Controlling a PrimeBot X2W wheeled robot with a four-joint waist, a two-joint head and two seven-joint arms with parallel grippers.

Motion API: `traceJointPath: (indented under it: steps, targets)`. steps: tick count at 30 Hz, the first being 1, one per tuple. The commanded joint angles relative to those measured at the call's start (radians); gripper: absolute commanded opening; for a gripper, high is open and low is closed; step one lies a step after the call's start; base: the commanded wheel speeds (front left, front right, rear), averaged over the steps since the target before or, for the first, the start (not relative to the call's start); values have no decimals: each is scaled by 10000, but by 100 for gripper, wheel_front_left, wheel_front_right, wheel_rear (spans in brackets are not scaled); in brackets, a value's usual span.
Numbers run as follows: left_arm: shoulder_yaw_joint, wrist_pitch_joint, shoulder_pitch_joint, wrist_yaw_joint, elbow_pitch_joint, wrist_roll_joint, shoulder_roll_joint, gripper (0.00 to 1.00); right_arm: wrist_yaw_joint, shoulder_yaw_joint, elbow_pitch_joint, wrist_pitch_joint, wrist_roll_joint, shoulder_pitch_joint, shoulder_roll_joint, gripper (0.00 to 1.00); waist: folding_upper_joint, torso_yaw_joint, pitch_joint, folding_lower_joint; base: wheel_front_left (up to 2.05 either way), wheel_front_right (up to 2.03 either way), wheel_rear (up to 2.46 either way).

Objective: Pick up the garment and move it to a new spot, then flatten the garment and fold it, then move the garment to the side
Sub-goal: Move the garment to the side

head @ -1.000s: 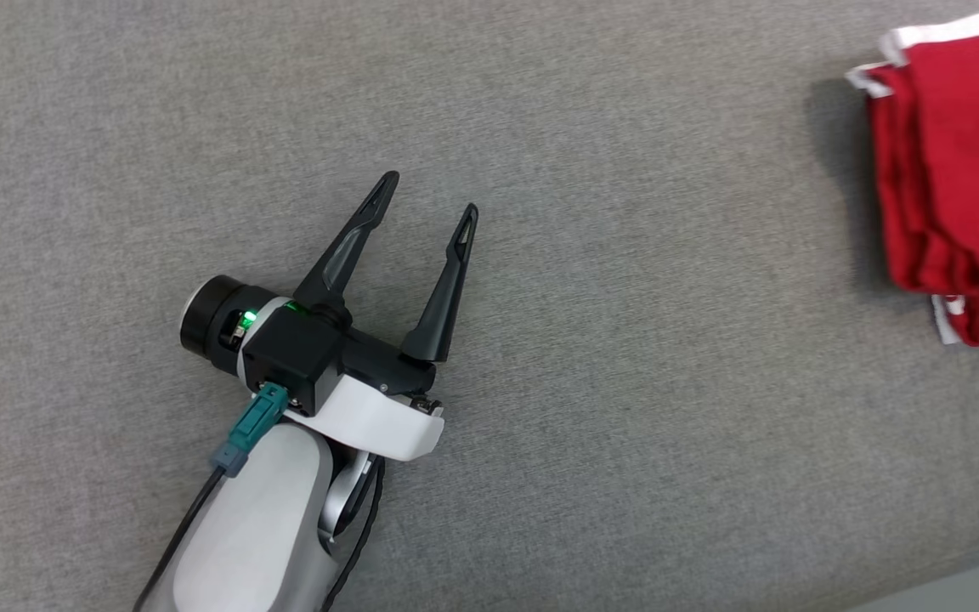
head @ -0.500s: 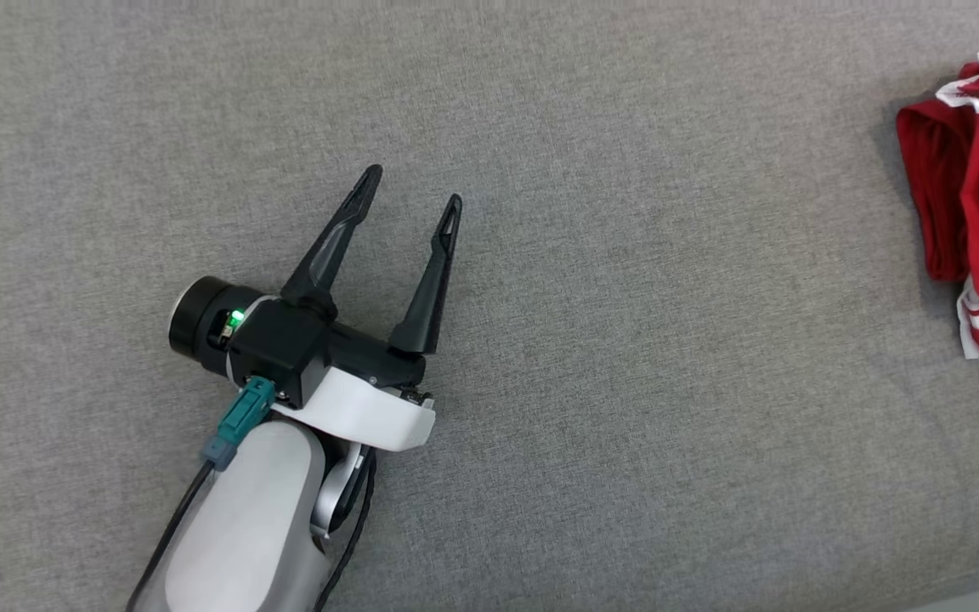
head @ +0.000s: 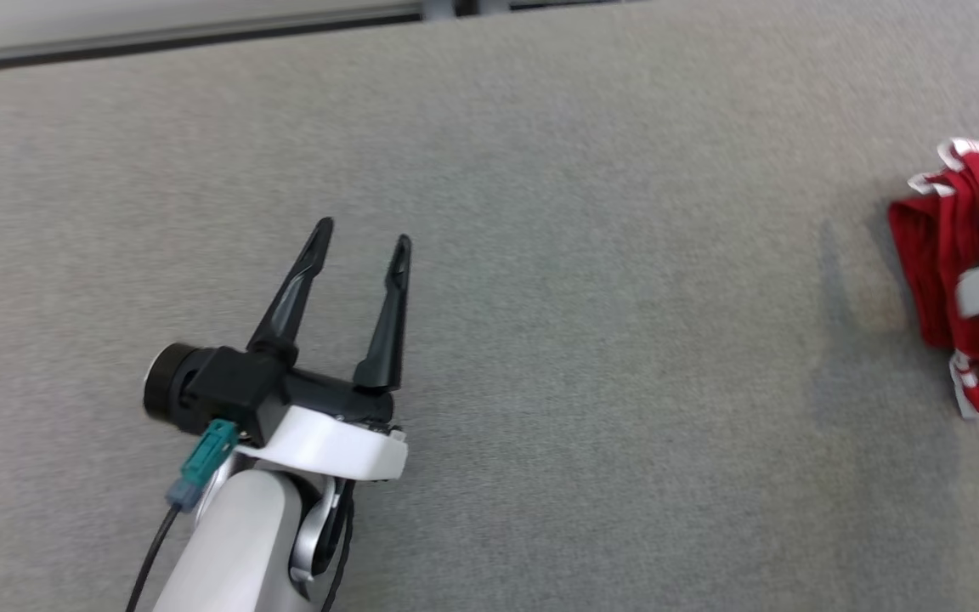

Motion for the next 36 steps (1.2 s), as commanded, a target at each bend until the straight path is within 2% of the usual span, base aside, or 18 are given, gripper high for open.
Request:
traceJointPath:
  steps: [1,7,13,18,22,25,29,36]
  targets:
    - [176,5,195,74,-41,-26,41,100,-21,-61,-468,-45,306,519,354,100,-1,696,-713,0,0,0,0]
    - [737,5,961,147,-51,-49,32,100,-20,129,-1910,-46,922,1921,1690,100,-1,1206,-1334,0,0,0,0]
    - [986,4,1684,315,-217,-78,41,100,-14,81,-3253,-48,477,3749,2743,100,-1,1670,-1767,0,0,0,0]
    - [970,5,2099,386,122,497,36,100,-14,100,-3425,-48,172,4806,3044,100,-1,1794,-2047,0,0,0,0]
    - [938,5,2352,431,238,493,38,100,-14,18,-3506,-48,40,5213,3133,100,-1,1815,-2177,0,0,0,0]
    - [992,5,2378,597,138,456,38,100,-14,-125,-3518,-49,277,5431,3196,100,-1,1806,-2264,0,0,0,0]
    - [914,5,2541,598,119,601,41,100,-14,42,-3453,-49,666,5563,3241,100,-1,1795,-2351,0,0,0,0]
    - [1001,5,2468,1125,102,589,50,100,-14,122,-3549,-49,894,5568,3241,100,-1,1769,-2384,0,0,0,0]
